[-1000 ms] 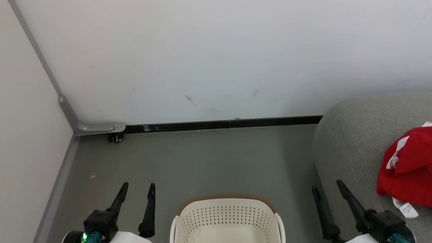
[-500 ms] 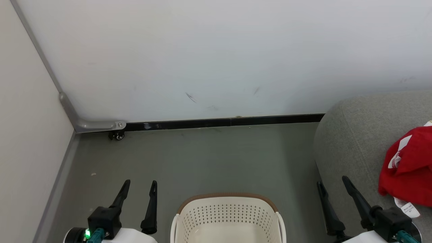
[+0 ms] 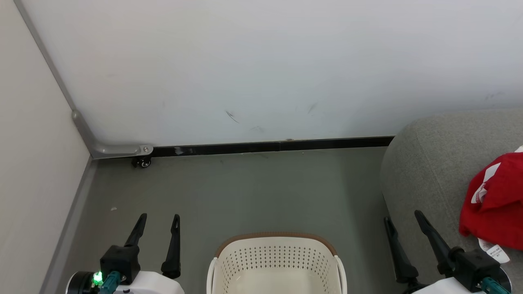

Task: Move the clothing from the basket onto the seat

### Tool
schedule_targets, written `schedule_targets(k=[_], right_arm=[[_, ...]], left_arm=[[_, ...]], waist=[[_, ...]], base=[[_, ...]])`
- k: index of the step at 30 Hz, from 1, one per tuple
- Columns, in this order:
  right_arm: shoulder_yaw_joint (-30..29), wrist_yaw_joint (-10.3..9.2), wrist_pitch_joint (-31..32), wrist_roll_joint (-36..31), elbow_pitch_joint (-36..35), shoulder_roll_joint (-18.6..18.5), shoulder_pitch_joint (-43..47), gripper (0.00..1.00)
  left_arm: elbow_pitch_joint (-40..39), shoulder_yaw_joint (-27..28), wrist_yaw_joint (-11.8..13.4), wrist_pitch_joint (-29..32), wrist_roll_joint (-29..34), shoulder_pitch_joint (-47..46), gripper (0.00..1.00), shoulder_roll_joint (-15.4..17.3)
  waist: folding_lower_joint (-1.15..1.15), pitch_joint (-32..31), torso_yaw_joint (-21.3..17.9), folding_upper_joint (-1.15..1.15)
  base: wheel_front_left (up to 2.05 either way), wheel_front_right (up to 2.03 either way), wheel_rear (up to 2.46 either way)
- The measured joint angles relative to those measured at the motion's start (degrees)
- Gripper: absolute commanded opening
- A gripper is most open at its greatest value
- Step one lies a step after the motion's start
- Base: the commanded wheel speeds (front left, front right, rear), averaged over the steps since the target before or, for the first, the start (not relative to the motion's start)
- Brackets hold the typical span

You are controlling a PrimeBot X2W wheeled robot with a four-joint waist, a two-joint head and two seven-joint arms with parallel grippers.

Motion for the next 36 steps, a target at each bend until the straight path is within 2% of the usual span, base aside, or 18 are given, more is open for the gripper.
schedule_targets(k=[19, 36], right_arm=[[-0.87, 0.0, 0.09, 0.01, -0.43, 0.01, 0.01, 1.0], [-1.05, 0.0, 0.55, 0.01, -0.68, 0.01, 0.06, 1.0]], left_arm=[[1.09, 0.94, 1.78, -0.01, 0.97, 0.54, 1.0, 0.84], [1.43, 2.04, 1.83, -0.01, 1.27, 0.67, 1.0, 1.53]], waist=[[0.0, 0.18, 0.02, 0.0], [0.0, -0.16, -0.17, 0.0]], base=[[0.0, 0.0, 0.0], [0.0, 0.0, 0.0]])
